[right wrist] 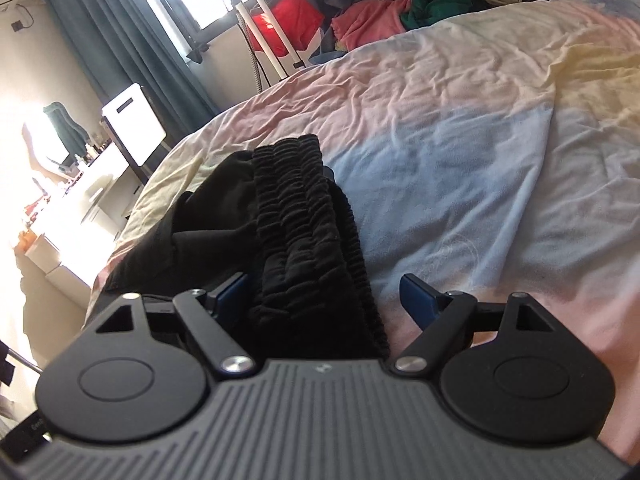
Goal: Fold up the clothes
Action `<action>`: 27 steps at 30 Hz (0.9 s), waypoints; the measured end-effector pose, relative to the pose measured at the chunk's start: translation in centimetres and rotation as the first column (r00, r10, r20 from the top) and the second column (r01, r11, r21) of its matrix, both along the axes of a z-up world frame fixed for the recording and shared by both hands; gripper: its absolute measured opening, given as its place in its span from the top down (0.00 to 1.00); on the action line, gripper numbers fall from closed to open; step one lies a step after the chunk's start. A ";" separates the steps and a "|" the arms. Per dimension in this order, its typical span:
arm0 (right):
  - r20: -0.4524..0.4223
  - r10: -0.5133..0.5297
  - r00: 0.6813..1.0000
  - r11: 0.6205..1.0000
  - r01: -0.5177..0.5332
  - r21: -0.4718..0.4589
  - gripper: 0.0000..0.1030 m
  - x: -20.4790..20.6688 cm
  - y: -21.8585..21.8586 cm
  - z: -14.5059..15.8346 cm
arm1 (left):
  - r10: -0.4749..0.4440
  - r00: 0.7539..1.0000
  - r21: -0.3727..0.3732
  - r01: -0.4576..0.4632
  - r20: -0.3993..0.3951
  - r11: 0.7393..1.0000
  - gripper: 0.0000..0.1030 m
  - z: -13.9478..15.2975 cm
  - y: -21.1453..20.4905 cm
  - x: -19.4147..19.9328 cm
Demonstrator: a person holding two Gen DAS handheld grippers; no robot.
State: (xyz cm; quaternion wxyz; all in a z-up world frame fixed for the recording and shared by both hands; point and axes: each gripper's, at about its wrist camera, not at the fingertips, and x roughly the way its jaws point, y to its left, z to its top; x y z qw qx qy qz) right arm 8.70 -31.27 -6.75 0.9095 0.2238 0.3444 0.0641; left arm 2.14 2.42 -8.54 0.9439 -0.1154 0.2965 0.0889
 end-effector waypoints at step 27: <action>-0.145 0.109 0.983 0.847 -0.015 0.532 0.00 2.9 -2.9 -6.4 | 0.068 0.998 -0.168 -0.068 -0.006 0.983 0.29 -0.1 2.1 -0.4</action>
